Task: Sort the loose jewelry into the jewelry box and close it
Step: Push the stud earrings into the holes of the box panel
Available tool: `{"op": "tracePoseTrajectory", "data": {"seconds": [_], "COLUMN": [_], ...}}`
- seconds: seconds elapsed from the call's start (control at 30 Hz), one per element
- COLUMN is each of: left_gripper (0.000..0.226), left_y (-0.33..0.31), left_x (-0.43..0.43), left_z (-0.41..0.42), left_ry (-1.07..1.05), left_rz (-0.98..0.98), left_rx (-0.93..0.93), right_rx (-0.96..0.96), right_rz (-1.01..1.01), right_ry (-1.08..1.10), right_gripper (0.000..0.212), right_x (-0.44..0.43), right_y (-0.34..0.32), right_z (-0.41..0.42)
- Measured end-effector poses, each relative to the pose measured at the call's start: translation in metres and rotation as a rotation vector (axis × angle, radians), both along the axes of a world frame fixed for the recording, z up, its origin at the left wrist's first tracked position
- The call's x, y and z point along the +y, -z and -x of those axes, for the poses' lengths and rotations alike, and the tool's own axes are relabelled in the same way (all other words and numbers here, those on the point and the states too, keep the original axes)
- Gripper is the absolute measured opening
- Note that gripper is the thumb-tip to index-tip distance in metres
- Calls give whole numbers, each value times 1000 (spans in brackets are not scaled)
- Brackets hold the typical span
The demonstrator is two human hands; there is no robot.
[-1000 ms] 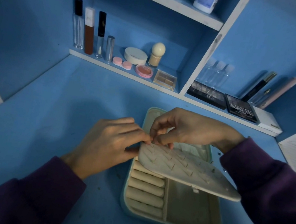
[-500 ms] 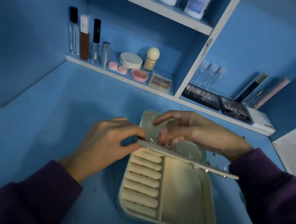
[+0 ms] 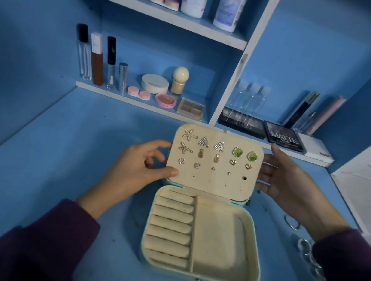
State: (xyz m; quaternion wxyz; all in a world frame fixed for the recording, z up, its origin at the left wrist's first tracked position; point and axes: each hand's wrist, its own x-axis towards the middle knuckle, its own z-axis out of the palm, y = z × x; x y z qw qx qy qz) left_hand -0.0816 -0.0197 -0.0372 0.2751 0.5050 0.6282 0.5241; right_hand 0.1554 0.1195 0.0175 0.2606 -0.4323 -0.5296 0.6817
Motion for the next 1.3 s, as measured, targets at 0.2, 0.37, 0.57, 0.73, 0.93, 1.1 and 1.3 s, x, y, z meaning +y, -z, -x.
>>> {"op": "tracePoseTrajectory", "data": {"seconds": [0.2,0.37,0.57,0.73,0.93,1.1,1.3], "left_gripper": [36,37,36,38,37,38,38], "left_y": [1,5,9,10,11,8,9], "left_x": [-3,-2,-1,0,0,-1,0], "left_z": [2,2,5,5,6,4,4], "left_ry": [45,41,41,39,44,52,44], "left_rz": [68,74,58,50,39,32,35], "left_rx": [-125,-119,-113,-107,-115,-126,-145], "right_rx": [8,-29,-134,-507,-751,-796,-813], "right_rz": [-33,-91,-268,-690,-990,-973,-965], "right_ry": [-8,-28,-57,-146,-342,-401,-380], "right_gripper": [39,35,24,17,21,22,13], "right_x": [-7,-9,-9,0,-1,0,-2], "right_y": [6,9,6,9,13,15,21], "right_z": [-4,-7,-18,-33,-50,-63,-68]}}
